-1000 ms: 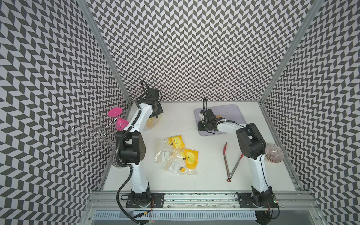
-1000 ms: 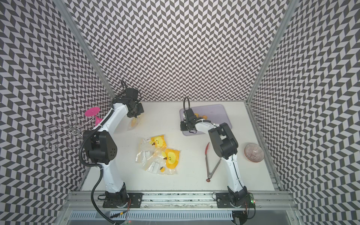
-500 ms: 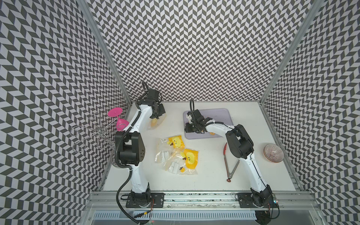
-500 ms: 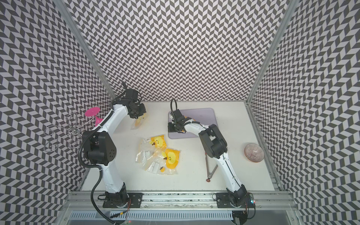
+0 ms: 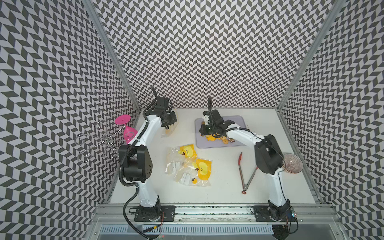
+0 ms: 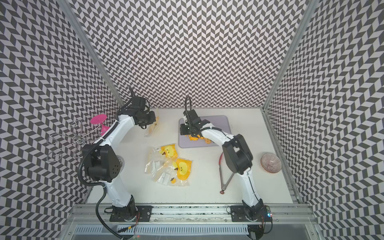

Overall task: Put the cookies into a resealable bag to prevent moisture
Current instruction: Move the ziploc bag to the center of the board, then pick up the clamp from the center of the board.

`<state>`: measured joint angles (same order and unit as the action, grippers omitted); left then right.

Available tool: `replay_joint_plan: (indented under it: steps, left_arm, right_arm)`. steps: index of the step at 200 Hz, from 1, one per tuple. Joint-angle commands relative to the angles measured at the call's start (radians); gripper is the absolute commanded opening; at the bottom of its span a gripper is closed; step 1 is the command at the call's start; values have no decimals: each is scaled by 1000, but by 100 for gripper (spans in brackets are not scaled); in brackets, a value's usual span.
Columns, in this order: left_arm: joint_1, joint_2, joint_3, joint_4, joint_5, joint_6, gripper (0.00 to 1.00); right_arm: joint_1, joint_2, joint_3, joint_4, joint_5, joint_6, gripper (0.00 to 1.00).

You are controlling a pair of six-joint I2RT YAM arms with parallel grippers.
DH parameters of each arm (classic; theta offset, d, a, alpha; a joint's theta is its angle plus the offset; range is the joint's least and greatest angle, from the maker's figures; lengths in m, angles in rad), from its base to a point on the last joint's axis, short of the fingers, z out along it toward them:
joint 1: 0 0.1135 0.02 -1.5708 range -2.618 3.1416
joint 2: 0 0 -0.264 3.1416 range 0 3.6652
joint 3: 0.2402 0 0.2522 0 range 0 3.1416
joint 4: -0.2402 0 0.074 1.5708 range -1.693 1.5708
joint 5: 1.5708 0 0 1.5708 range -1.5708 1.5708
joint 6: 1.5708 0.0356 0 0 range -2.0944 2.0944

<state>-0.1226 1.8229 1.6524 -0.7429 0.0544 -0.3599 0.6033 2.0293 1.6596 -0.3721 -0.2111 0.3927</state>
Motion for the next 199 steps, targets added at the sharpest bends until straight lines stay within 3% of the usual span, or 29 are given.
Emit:
replay_joint_plan:
  steps: [1, 36, 62, 87, 115, 145, 199]
  left_arm:
    - [-44, 23, 29, 30, 5, 3, 0]
    - [-73, 80, 64, 43, 44, -9, 0]
    - [-87, 115, 85, 55, 68, -16, 0]
    - [-101, 133, 82, 64, 76, -12, 0]
    - [-110, 127, 45, 99, 79, -10, 0]
    - [-112, 128, 31, 112, 93, -9, 0]
    - [-112, 132, 24, 119, 108, -7, 0]
  right_arm:
    - [-37, -234, -206, 35, 193, 32, 5]
    - [-38, -545, -548, -61, 404, 151, 28]
    - [-38, -717, -735, -149, 425, 262, 46]
    - [-23, -859, -883, -224, 408, 392, 79]
    - [44, -960, -982, -302, 431, 522, 98]
    - [83, -1004, -1048, -330, 412, 591, 100]
    - [108, -947, -1084, -372, 414, 652, 97]
